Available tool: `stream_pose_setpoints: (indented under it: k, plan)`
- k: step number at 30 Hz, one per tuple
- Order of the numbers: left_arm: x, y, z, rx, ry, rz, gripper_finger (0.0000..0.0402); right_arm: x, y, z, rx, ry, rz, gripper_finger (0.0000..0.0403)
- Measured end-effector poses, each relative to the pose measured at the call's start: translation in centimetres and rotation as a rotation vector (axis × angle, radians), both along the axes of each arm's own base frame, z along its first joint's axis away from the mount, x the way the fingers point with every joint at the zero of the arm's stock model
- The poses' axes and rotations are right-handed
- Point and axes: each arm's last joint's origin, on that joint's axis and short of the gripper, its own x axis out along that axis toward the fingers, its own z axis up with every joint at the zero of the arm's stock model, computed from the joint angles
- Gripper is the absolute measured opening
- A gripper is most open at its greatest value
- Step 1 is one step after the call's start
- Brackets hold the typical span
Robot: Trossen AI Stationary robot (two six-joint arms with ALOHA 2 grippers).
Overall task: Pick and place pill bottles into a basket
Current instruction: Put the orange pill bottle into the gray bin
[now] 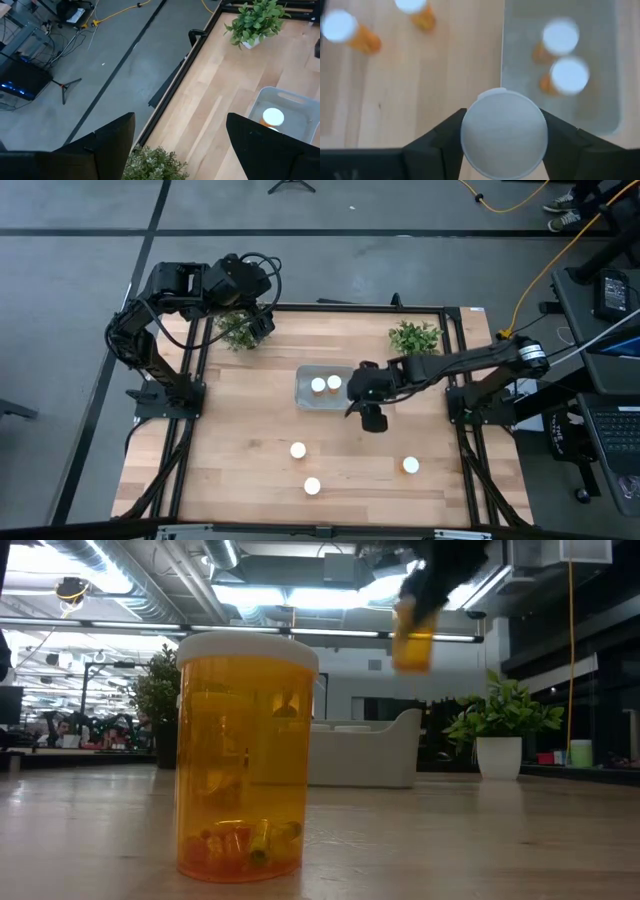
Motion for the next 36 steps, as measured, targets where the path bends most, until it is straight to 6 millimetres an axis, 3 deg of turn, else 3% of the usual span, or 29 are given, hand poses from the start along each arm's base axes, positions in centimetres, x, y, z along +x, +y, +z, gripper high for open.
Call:
stream_pose_setpoints:
  k: [4,9,25,36]
  plan:
    - [0.0,0.0,0.0,0.0,0.0,0.0,0.0308,0.6,-0.3,2.0,-0.025,-0.073,0.011,0.0196]
    - [0.0,0.0,0.0,-0.001,0.0,-0.001,0.0308,1.1,-1.2,1.7,-0.041,-0.074,0.0,0.0213]
    - [0.0,-0.1,0.0,-0.009,-0.006,-0.001,0.0308,4.9,-3.1,-5.8,-0.027,0.163,0.065,0.0212]
    - [0.0,-0.1,0.0,-0.012,-0.01,0.004,0.0308,5.8,-3.3,-8.5,-0.011,0.24,0.071,0.0212]
